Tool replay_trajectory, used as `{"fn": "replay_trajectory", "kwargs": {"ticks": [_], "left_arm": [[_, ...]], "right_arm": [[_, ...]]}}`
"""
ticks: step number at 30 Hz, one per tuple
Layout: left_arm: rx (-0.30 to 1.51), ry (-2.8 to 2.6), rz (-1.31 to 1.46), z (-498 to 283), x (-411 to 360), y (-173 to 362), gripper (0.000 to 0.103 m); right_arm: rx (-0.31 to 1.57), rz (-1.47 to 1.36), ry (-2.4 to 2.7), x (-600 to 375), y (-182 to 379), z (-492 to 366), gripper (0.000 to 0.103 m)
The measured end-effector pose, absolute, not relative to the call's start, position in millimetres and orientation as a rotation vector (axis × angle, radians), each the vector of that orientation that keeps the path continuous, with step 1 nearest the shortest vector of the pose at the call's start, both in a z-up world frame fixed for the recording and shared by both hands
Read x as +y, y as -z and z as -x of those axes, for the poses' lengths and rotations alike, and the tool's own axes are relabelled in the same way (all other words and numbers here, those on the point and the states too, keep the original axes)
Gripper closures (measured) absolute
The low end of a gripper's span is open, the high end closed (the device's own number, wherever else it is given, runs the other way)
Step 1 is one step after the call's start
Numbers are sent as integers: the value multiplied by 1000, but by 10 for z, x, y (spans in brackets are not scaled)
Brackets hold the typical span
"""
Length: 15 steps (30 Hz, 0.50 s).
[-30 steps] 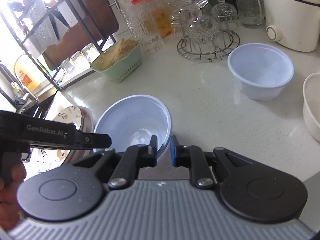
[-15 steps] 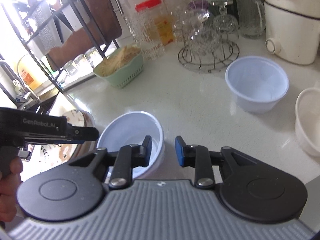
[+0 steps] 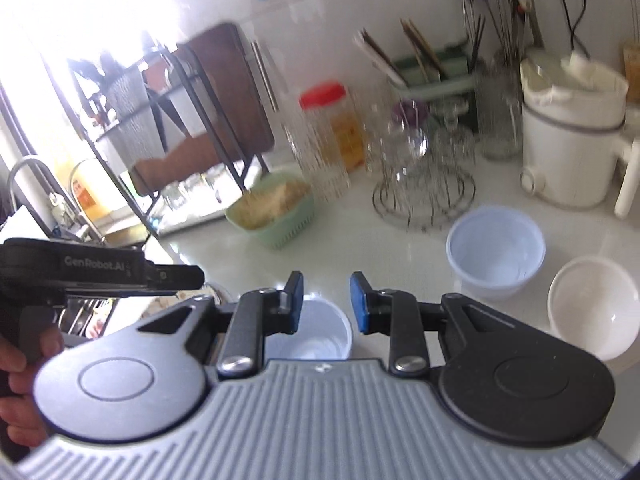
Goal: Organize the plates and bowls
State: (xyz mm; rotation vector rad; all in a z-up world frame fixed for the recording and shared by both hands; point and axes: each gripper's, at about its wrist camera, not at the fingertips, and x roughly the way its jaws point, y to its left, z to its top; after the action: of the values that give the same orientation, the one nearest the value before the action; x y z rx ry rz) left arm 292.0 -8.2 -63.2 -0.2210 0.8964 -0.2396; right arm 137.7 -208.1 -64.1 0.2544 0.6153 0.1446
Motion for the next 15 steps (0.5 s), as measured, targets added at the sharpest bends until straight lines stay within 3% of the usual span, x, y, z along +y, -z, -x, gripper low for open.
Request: {"fn": "replay_trajectory", "kwargs": {"ticks": [15], "left_arm": [[784, 396, 188, -3045, -44, 301, 62]], "right_arm": [[626, -224, 12, -2017, 247, -1228, 73]]}}
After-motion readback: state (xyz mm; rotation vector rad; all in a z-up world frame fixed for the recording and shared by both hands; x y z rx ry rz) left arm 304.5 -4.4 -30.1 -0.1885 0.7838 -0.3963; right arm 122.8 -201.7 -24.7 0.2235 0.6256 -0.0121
